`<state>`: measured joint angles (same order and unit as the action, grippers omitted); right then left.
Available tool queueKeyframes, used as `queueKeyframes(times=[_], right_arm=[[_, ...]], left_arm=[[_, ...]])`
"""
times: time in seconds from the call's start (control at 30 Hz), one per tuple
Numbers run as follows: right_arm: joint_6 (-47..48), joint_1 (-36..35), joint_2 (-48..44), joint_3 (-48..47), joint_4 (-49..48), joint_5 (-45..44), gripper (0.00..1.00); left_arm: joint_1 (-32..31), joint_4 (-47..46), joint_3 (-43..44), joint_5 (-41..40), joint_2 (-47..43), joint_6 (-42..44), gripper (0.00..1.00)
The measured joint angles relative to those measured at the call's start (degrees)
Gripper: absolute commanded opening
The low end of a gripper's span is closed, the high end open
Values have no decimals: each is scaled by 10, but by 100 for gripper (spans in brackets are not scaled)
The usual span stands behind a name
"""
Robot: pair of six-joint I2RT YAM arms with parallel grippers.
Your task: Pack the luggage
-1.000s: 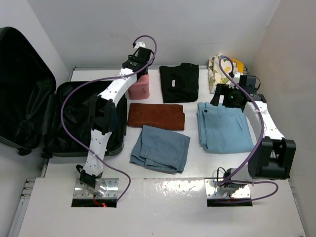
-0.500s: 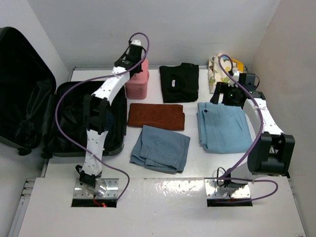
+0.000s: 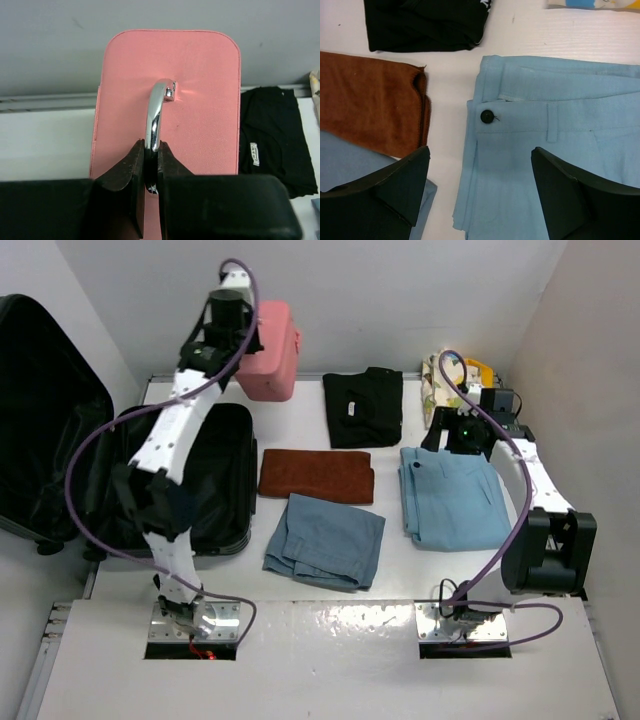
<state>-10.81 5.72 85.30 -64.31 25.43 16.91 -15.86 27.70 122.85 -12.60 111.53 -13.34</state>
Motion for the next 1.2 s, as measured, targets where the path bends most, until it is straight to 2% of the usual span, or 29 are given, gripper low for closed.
queueKeyframes(times=[0.3,0.57,0.8,1.0,1.2], right_arm=[[1,-49,1,-5,1,8,81],[0,-100,35,-24,-1,19,81],[0,-127,70,-47,-2,27,79],[0,-134,75,-51,-6,27,79],[3,-134,75,-50,-9,26,79]], left_arm=[[92,31,-91,-58,-190,91,0],[198,73,-270,-102,-308,160,0],[318,99,-380,-47,-318,172,0],[366,83,-388,14,-302,172,0],[385,40,-388,44,-241,175,0]])
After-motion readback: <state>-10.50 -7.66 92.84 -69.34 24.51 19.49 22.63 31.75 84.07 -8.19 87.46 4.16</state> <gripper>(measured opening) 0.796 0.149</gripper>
